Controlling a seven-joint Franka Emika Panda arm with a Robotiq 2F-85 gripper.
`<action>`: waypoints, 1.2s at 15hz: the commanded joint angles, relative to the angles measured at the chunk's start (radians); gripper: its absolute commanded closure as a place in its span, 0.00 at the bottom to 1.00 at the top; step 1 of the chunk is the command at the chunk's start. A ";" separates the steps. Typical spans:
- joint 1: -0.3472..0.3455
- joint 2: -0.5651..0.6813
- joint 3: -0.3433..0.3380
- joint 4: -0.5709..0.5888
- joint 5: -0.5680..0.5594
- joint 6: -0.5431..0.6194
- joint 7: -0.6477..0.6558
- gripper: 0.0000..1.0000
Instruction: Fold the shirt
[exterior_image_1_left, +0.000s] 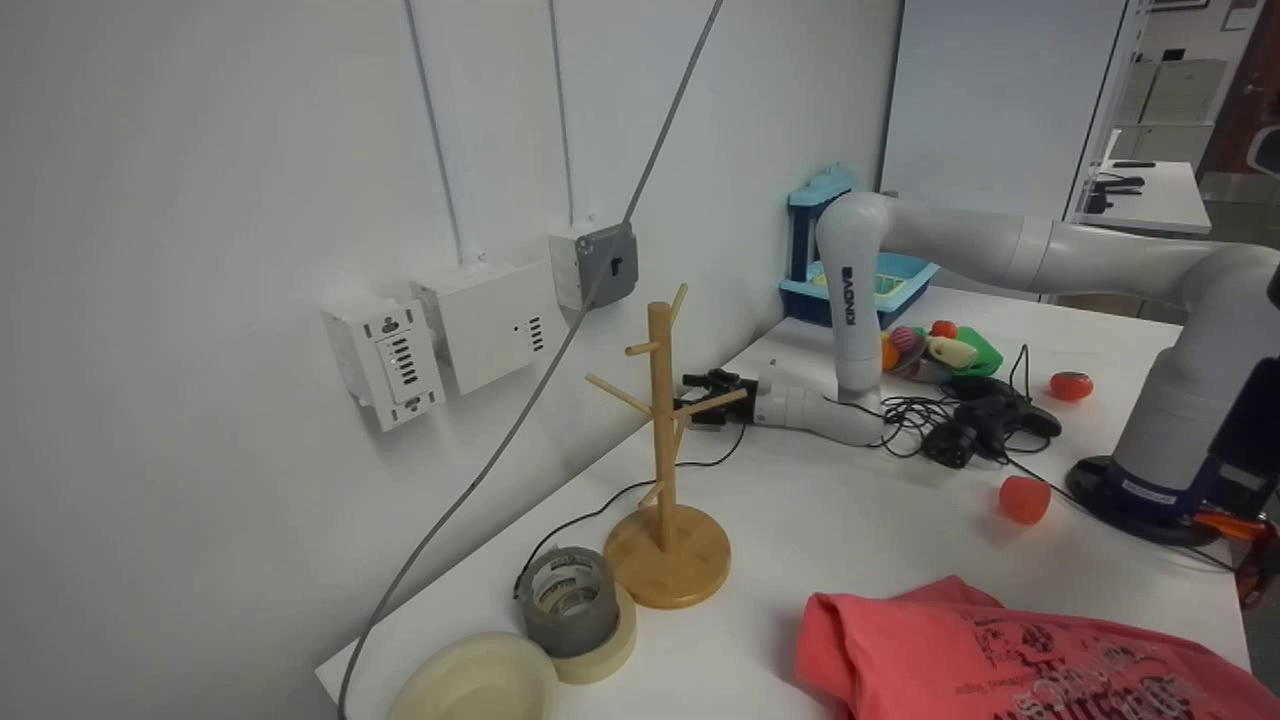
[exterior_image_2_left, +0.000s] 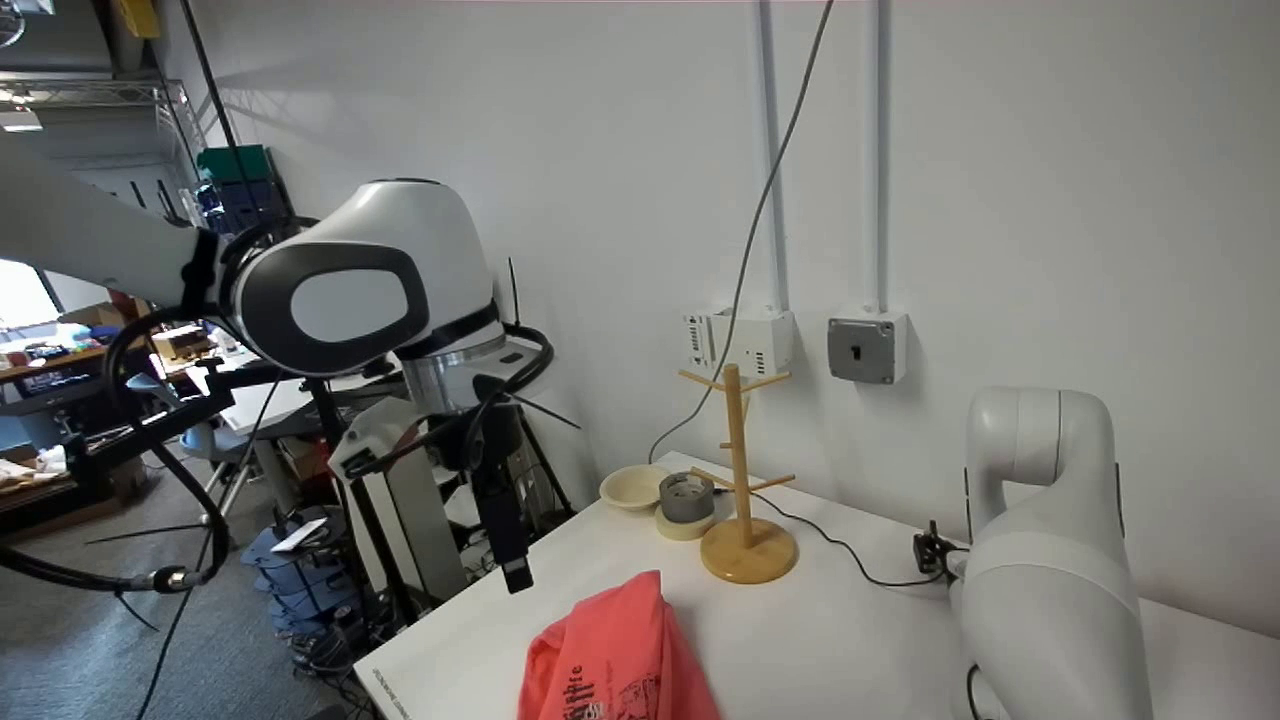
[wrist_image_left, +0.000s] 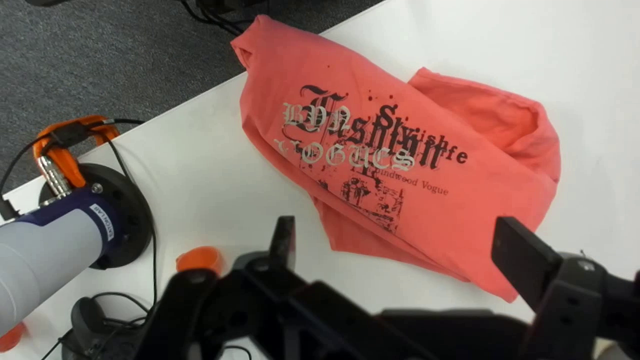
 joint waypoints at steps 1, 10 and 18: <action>-0.032 0.036 -0.033 -0.056 -0.012 0.045 -0.001 0.00; -0.074 0.137 -0.090 -0.156 -0.031 0.151 -0.001 0.00; -0.082 0.236 -0.101 -0.162 -0.060 0.206 -0.001 0.00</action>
